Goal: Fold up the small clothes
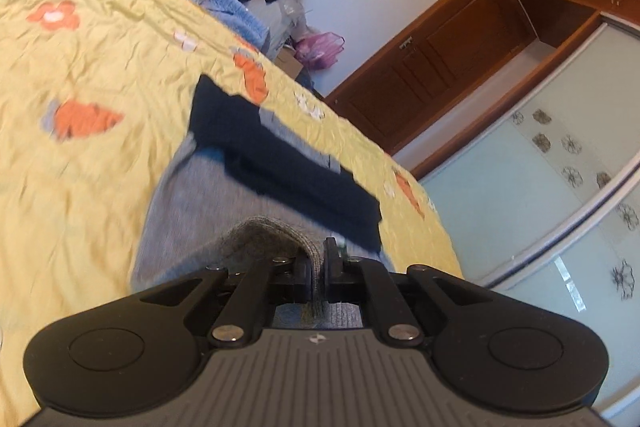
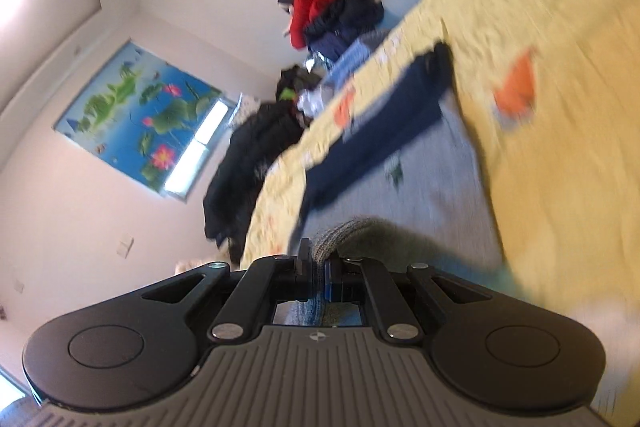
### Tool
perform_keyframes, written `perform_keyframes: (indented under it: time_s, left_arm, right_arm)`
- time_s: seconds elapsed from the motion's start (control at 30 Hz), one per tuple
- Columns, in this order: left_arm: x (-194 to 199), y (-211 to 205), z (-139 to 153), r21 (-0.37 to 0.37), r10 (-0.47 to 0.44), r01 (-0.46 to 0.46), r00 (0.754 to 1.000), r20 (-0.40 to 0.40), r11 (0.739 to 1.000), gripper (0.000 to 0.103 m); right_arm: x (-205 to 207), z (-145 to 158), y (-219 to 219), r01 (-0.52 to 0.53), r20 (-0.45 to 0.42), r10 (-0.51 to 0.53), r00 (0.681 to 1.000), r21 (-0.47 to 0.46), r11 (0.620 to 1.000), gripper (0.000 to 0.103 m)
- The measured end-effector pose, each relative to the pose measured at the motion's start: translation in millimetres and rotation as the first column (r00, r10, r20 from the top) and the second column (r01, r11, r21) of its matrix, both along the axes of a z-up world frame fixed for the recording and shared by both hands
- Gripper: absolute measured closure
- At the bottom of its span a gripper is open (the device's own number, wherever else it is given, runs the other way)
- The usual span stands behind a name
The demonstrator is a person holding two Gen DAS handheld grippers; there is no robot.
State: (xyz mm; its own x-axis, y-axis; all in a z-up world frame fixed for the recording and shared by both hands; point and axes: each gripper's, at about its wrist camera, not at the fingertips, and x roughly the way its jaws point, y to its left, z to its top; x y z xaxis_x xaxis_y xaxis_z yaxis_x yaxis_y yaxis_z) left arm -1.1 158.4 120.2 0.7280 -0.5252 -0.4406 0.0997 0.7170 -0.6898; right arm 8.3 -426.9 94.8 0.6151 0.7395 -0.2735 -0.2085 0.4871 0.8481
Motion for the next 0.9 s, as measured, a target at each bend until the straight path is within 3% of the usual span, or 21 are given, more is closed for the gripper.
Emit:
perform_keyframes:
  time_s: [0.13,0.27,0.43,0.7,0.77,0.8,0.83,0.87,0.9]
  left_arm:
    - [63,0,1,-0.021,0.031,-0.031,1.0,-0.006,0.999,0.098]
    - [131,-5,2,0.007,0.039,-0.039,0.999,-0.011,0.999,0.098]
    - [215,-5,-4,0.03,0.079,-0.078,0.997,-0.011,0.996,0.098]
    - [325,-6,-63,0.066,0.151,-0.145,0.984,-0.098,0.987,0.098]
    - [341,-4,-75,0.026,0.146,-0.144,0.982,-0.118,0.989,0.097]
    - [345,-2,-78,0.013,0.161,-0.161,0.98,-0.113,0.987,0.094]
    - [348,1,-80,0.005,0.173,-0.173,0.978,-0.116,0.985,0.089]
    - [350,4,-82,-0.008,0.181,-0.183,0.974,-0.134,0.983,0.071]
    - [349,9,-83,-0.027,0.195,-0.202,0.969,-0.152,0.979,0.044]
  right_arm:
    - [68,4,-7,0.037,-0.002,-0.037,0.999,0.031,0.999,0.088]
    - [143,4,-8,0.065,-0.018,-0.064,0.998,0.054,0.996,0.088]
    - [231,-9,-2,0.091,-0.045,-0.09,0.995,0.022,0.996,0.088]
    - [331,-71,5,0.151,-0.187,-0.161,0.969,-0.067,0.986,0.088]
    - [341,-84,9,0.159,-0.209,-0.167,0.964,-0.055,0.986,0.084]
    - [346,-90,10,0.167,-0.22,-0.173,0.96,-0.046,0.985,0.083]
    - [348,-92,12,0.179,-0.228,-0.186,0.956,-0.051,0.983,0.073]
    - [351,-93,14,0.189,-0.229,-0.199,0.953,-0.065,0.98,0.048]
    - [350,-91,15,0.204,-0.214,-0.218,0.952,-0.084,0.975,0.038]
